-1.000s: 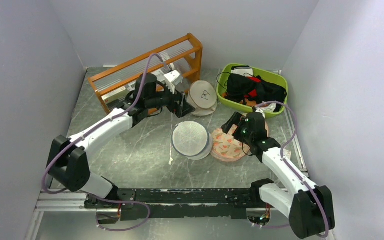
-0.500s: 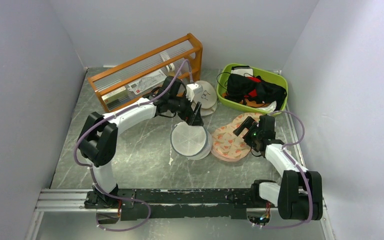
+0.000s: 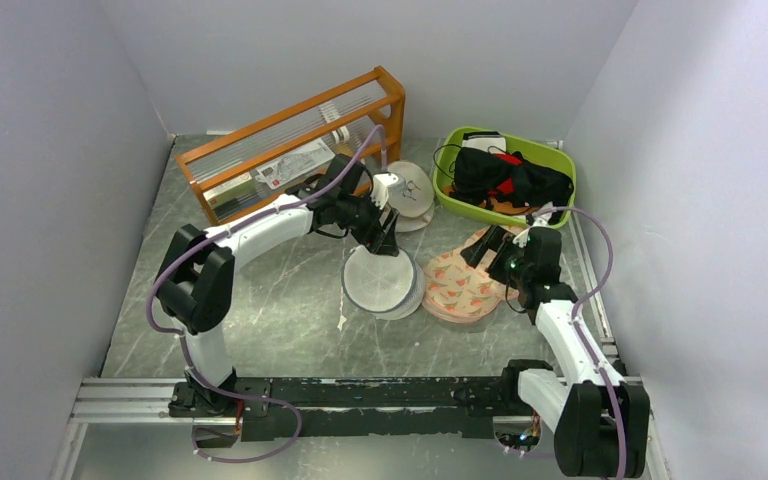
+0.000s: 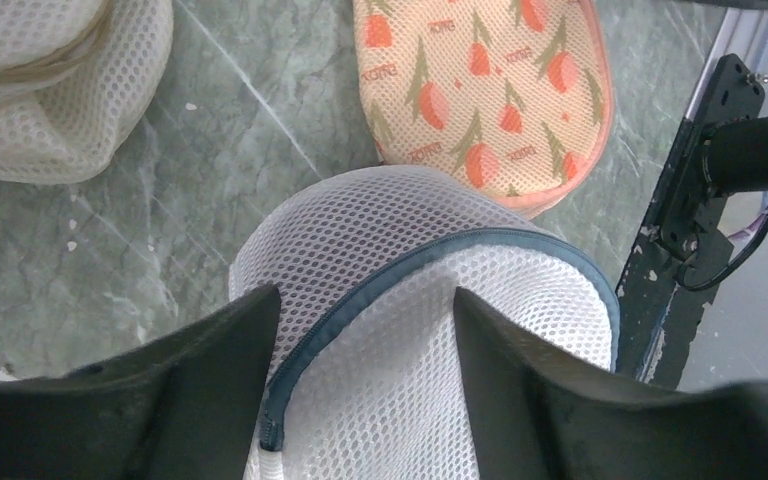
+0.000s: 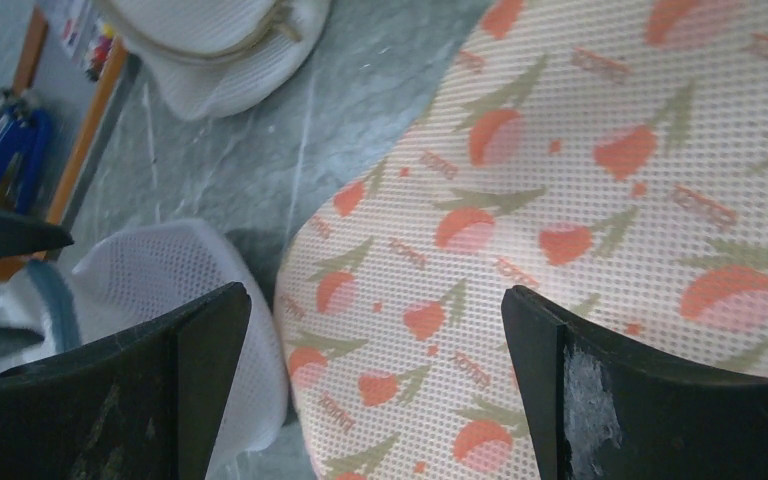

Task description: Unzip the laundry bag and remove the bra

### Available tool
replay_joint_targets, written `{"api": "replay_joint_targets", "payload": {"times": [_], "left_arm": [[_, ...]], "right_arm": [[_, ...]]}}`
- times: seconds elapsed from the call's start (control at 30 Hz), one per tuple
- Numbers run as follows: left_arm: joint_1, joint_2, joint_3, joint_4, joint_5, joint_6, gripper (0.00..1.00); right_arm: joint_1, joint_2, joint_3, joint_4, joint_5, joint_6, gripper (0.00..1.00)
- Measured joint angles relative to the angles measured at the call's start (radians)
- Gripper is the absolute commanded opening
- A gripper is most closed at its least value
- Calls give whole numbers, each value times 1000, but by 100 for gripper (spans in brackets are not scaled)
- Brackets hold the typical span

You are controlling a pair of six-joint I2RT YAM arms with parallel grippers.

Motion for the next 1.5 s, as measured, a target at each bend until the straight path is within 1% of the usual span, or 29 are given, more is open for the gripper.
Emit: {"api": "replay_joint_targets", "payload": {"times": [0.17, 0.33, 0.4, 0.5, 0.6, 0.63, 0.7, 0.77, 0.83, 0.9, 0.93, 1.03, 1.13, 1.2, 1.27, 1.3, 1.4, 1.5], "left_arm": [[0, 34, 74, -62, -31, -2, 40], [0, 47, 107, -103, -61, -13, 34], [0, 46, 107, -106, -63, -18, 33], [0, 46, 107, -113, -72, -23, 40], [0, 46, 107, -121, -93, -31, 52], [0, 46, 107, -124, -101, -34, 57], [0, 47, 107, -131, -121, -39, 64], [0, 48, 113, -142, -139, -43, 68], [0, 50, 120, -147, -155, -45, 72], [0, 50, 122, -147, -164, -48, 75], [0, 50, 122, -146, -164, -49, 77], [0, 50, 122, -146, -162, -52, 81], [0, 50, 122, -145, -143, -51, 83], [0, 50, 122, -145, -120, -51, 83], [0, 50, 122, -145, -89, -50, 82], [0, 50, 122, -145, -74, -47, 79], [0, 48, 122, -139, -29, -42, 68], [0, 40, 121, -138, -6, -35, 54]], "right_arm": [[24, 0, 15, 5, -74, -23, 100], [71, 6, 28, 8, -86, -34, 100], [112, 19, 35, 7, -81, -38, 100], [203, 49, 67, 1, -66, -43, 100], [301, 75, 105, 8, -63, -43, 99], [331, 80, 115, 14, -64, -40, 98], [383, 85, 125, 31, -64, -33, 92], [419, 92, 128, 49, -64, -28, 84], [453, 113, 131, 65, -63, -22, 70], [480, 142, 136, 76, -64, -18, 58], [492, 161, 138, 80, -65, -17, 50], [521, 208, 145, 84, -64, -15, 34], [545, 236, 160, 82, -64, -19, 23], [551, 239, 180, 76, -65, -31, 19], [553, 238, 215, 61, -65, -53, 16], [553, 238, 239, 48, -65, -68, 15], [553, 240, 291, 19, -68, -117, 13], [553, 256, 328, -14, -66, -164, 11]]}}
